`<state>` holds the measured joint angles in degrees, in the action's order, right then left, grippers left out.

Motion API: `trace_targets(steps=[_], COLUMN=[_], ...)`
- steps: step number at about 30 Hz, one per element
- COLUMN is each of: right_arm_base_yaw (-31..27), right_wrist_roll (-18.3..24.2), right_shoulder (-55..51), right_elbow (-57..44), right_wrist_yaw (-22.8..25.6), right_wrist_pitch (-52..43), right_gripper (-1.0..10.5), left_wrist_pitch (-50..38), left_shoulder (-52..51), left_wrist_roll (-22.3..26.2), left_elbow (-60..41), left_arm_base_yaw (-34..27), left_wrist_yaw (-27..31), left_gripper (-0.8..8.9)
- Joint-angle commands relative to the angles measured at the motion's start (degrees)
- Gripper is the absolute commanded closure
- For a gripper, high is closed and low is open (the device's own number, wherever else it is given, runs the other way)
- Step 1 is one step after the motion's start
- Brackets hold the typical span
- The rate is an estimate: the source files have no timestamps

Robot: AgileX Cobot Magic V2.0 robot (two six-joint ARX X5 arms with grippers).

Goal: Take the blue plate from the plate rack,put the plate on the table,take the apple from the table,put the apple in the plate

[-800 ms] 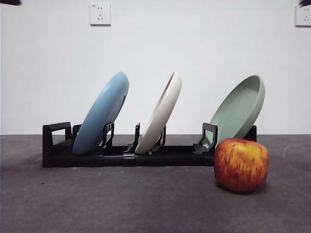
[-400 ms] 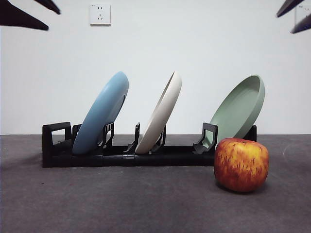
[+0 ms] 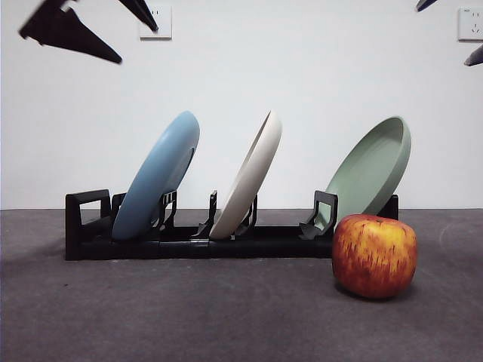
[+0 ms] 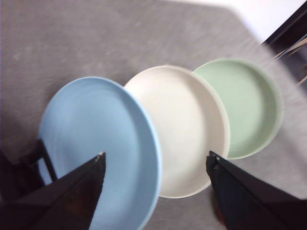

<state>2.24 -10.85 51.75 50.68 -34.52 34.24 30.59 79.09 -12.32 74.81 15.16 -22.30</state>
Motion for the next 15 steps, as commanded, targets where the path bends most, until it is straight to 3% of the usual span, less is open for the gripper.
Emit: trace_targets(steps=[1, 15], right_arm_base_yaw=[0.1, 0.1], right_wrist_roll=[0.7, 0.7], right_shoulder=[0.0, 0.0], right_elbow=[0.2, 0.2], right_wrist_yaw=[0.0, 0.3], right_wrist_pitch=[-0.3, -0.2], right_gripper=[5.4, 5.4], left_wrist_pitch=[2.7, 0.4], left_shoulder=[5.0, 19.3], left_wrist_roll=[4.0, 4.9], left_elbow=[4.0, 7.9], left_arm_base_yaw=[1.7, 5.6], left_wrist_yaw=[2.6, 7.1], left_gripper=[4.59, 4.63])
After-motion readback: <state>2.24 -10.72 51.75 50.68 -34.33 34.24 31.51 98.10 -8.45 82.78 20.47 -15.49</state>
